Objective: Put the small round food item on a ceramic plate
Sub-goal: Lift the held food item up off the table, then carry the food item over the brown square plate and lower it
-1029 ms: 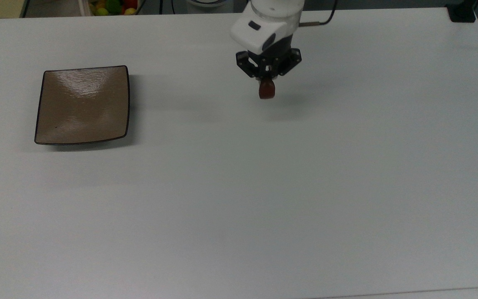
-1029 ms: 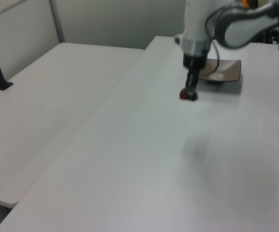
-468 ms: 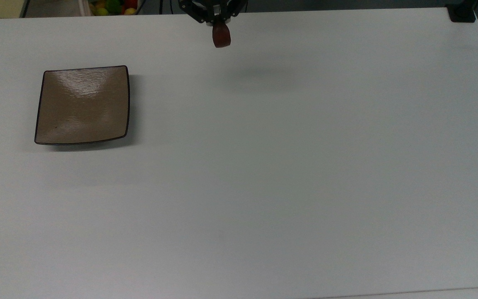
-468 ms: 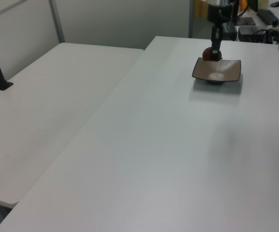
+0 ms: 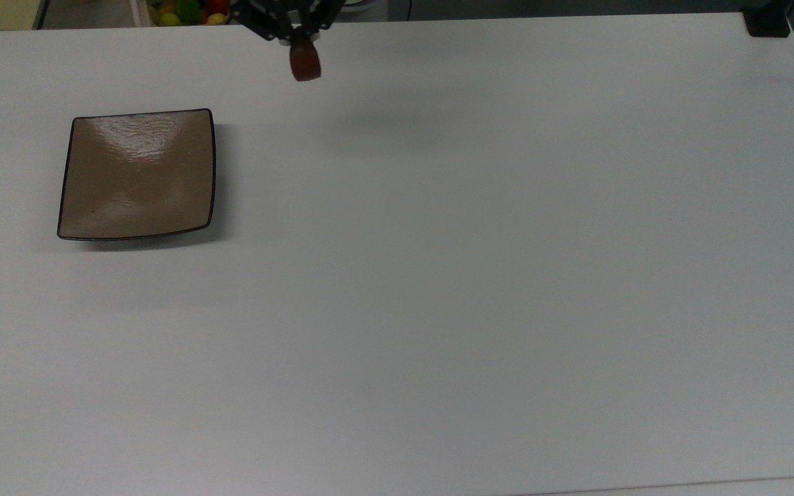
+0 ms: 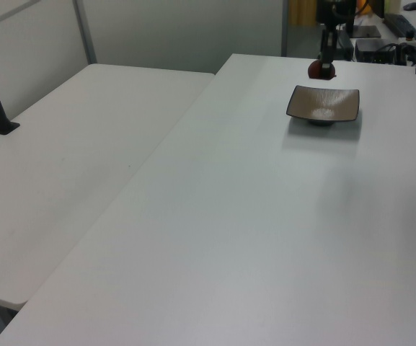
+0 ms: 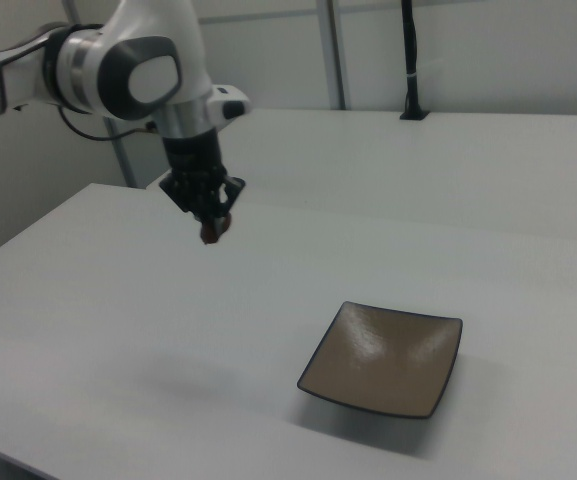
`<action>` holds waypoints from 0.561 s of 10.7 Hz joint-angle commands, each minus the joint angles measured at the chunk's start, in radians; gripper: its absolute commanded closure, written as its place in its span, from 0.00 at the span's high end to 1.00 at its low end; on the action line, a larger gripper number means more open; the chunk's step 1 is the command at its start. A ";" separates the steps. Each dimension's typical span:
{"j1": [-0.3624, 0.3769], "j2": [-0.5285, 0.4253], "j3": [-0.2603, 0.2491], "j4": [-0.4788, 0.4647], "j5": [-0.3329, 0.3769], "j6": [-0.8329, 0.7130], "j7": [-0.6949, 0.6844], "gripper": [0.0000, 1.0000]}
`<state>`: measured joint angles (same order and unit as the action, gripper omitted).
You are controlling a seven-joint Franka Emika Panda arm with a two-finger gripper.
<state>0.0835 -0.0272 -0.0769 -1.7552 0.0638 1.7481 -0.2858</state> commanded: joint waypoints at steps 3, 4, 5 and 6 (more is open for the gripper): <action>-0.201 0.127 -0.007 0.074 0.008 0.008 -0.242 0.07; -0.241 0.154 -0.006 0.074 0.007 0.010 -0.268 0.07; -0.279 0.176 -0.007 0.074 0.007 0.028 -0.304 0.07; -0.316 0.193 -0.006 0.072 0.008 0.087 -0.344 0.07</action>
<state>-0.1624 0.1144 -0.0885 -1.7041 0.0634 1.7586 -0.5444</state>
